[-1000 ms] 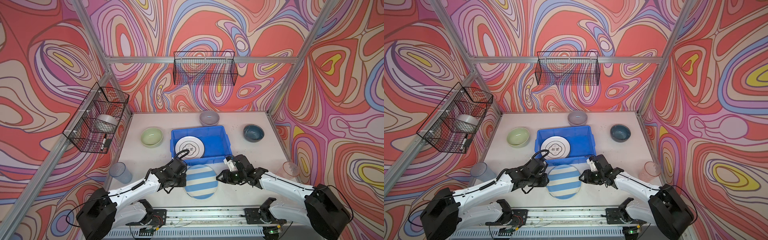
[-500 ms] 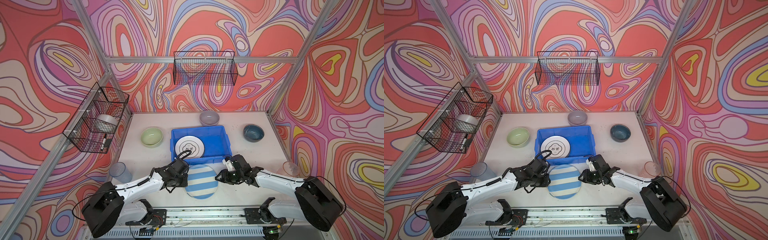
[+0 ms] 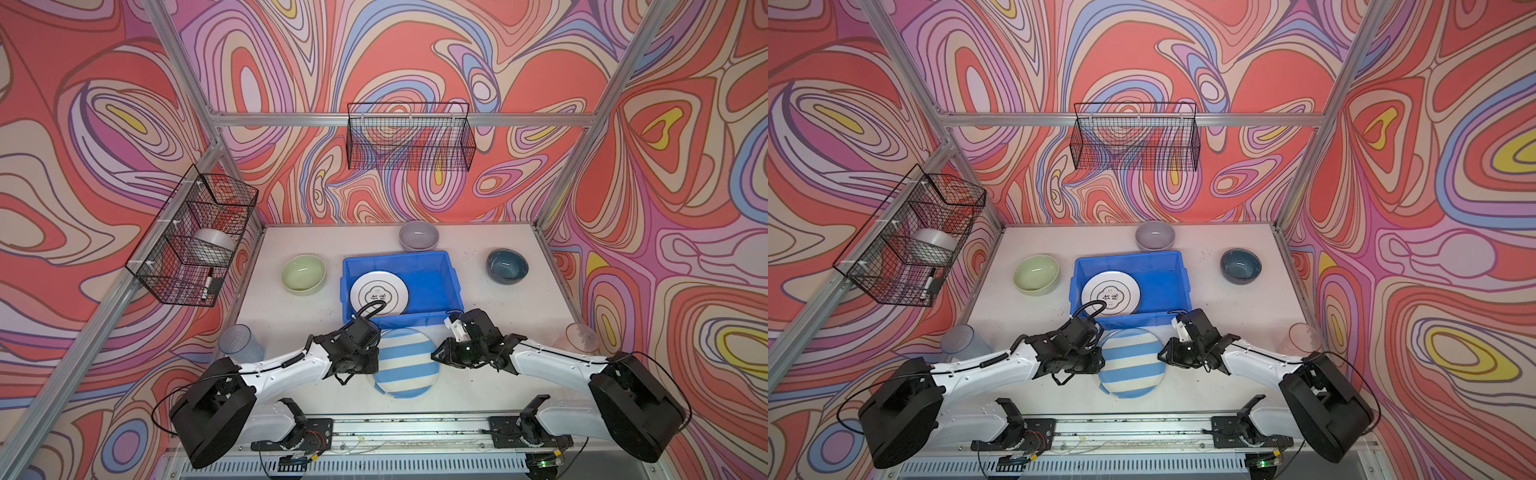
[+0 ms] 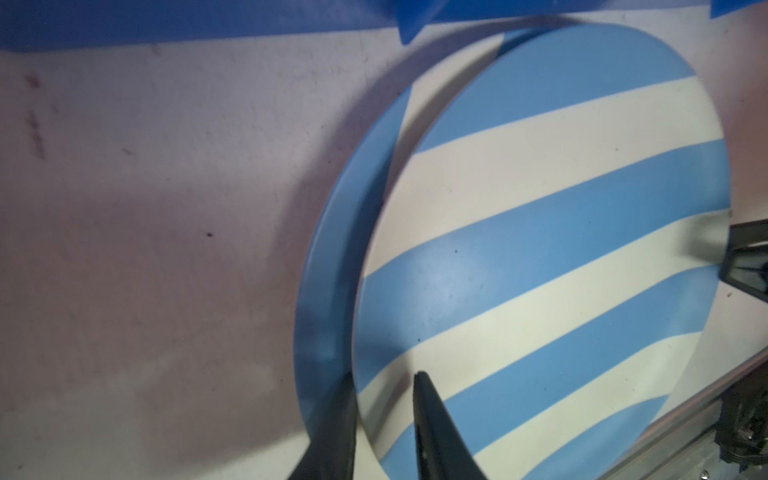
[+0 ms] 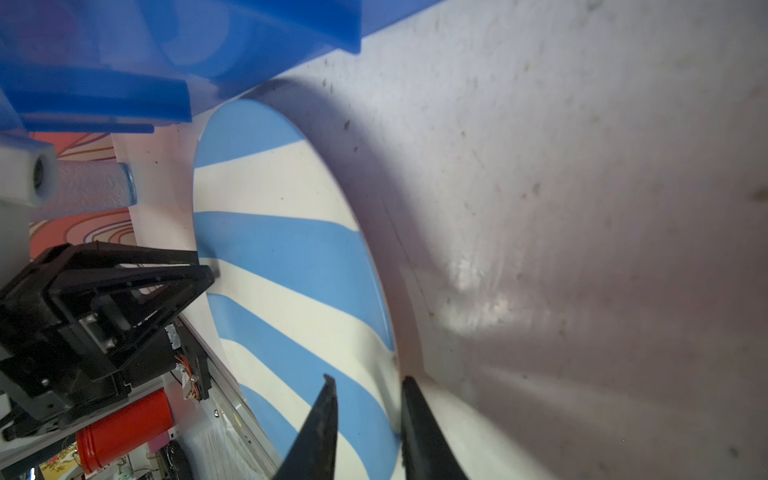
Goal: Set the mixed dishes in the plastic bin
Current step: 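Pinch the blue-striped plate's edges with both grippers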
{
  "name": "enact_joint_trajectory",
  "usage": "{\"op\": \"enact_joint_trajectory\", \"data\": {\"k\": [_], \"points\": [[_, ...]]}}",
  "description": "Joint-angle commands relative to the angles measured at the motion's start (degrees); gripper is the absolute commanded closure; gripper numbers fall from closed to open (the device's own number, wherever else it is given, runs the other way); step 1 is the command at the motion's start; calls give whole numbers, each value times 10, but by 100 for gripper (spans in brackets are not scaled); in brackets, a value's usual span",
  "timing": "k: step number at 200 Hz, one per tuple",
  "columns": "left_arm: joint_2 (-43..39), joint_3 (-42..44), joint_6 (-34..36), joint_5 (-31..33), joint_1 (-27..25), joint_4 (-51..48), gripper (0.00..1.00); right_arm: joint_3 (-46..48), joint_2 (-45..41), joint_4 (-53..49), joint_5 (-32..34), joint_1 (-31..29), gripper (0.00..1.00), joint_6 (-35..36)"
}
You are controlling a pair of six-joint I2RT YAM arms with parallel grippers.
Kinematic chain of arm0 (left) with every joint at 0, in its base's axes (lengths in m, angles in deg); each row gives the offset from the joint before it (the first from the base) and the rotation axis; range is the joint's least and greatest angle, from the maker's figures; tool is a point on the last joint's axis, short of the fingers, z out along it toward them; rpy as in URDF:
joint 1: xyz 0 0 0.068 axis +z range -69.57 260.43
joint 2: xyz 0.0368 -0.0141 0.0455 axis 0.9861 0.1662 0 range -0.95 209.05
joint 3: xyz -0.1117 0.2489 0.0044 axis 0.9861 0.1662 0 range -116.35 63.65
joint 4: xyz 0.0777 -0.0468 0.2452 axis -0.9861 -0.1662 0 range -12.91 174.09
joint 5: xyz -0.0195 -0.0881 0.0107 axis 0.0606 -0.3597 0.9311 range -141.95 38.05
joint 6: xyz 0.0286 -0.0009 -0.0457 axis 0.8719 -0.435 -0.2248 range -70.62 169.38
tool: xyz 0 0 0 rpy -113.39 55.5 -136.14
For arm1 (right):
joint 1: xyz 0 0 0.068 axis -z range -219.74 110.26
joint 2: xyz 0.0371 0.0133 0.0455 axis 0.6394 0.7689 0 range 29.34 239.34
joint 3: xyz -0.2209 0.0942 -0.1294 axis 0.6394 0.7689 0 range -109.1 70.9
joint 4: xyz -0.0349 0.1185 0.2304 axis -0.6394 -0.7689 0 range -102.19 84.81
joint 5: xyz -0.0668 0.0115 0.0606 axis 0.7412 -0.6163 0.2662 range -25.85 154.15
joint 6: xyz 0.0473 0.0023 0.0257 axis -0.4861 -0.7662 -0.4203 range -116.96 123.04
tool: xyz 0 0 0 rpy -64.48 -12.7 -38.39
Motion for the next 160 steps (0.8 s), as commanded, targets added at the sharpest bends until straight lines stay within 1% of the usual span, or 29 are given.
{"op": "enact_joint_trajectory", "data": {"k": [1, 18, 48, 74, 77, 124, 143, 160], "points": [[24, 0, -10, -10, -8, 11, 73, 6, -25, 9, -22, -3, 78, 4], [30, -2, -11, -13, -10, 14, 73, 9, -42, 3, -25, -2, 80, 7], [36, -7, -11, -19, -14, 14, 73, 10, -70, 4, -41, -3, 81, 10], [38, -12, -11, -25, -15, 14, 74, 7, -72, 9, -61, -3, 82, 17], [38, -12, -11, -25, -15, 29, 74, 7, -72, 10, -62, -3, 82, 17], [40, -17, -13, -37, -18, 42, 73, 1, -61, -3, -50, -3, 82, 22], [39, -19, -14, -44, -18, 45, 73, -5, -60, -14, -50, -3, 85, 24], [31, -26, -12, -44, -18, 34, 73, -17, -66, -45, -42, -3, 88, 35]]}}
